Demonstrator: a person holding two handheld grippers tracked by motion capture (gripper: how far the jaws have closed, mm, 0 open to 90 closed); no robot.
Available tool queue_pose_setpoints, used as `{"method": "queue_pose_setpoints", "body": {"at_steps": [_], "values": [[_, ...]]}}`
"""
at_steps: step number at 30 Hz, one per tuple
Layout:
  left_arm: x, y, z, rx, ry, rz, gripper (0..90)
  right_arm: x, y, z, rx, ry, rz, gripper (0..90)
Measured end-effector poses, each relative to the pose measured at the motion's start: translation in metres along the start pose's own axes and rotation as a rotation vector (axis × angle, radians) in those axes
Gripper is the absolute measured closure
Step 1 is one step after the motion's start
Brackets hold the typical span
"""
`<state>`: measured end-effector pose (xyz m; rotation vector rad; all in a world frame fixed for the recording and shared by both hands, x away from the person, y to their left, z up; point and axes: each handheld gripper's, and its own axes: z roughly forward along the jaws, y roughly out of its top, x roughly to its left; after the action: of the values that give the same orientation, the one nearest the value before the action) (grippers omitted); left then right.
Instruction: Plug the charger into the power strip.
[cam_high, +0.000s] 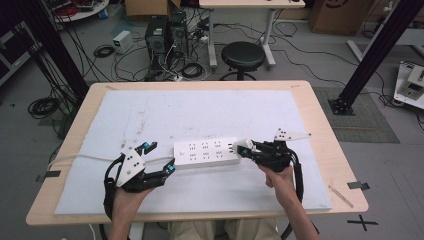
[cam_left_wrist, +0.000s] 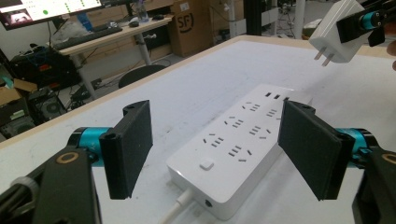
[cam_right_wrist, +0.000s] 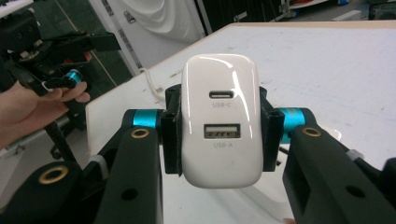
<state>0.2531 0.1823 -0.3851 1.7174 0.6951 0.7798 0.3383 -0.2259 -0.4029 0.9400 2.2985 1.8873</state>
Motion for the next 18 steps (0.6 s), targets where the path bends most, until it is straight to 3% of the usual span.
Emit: {"method": "queue_pose_setpoints", "body": {"at_steps": [2, 3, 7, 10, 18], "values": [[0.000, 0.000, 0.000, 0.000, 0.000, 0.000, 26.3, -0.001, 0.002, 0.001, 0.011, -0.001, -0.005, 63.1], [0.003, -0.001, -0.007, 0.002, 0.015, -0.002, 26.4, -0.004, 0.009, 0.005, 0.040, -0.001, -0.048, 63.2], [0.004, -0.002, -0.012, -0.001, 0.027, -0.005, 26.5, -0.006, 0.014, 0.009, 0.068, 0.011, -0.066, 63.2], [0.005, -0.002, -0.016, 0.001, 0.033, -0.007, 26.6, -0.009, 0.027, 0.019, 0.151, 0.012, -0.129, 63.2], [0.007, -0.005, -0.020, -0.004, 0.042, -0.015, 26.7, -0.017, 0.047, 0.035, 0.258, 0.035, -0.188, 63.2]]}}
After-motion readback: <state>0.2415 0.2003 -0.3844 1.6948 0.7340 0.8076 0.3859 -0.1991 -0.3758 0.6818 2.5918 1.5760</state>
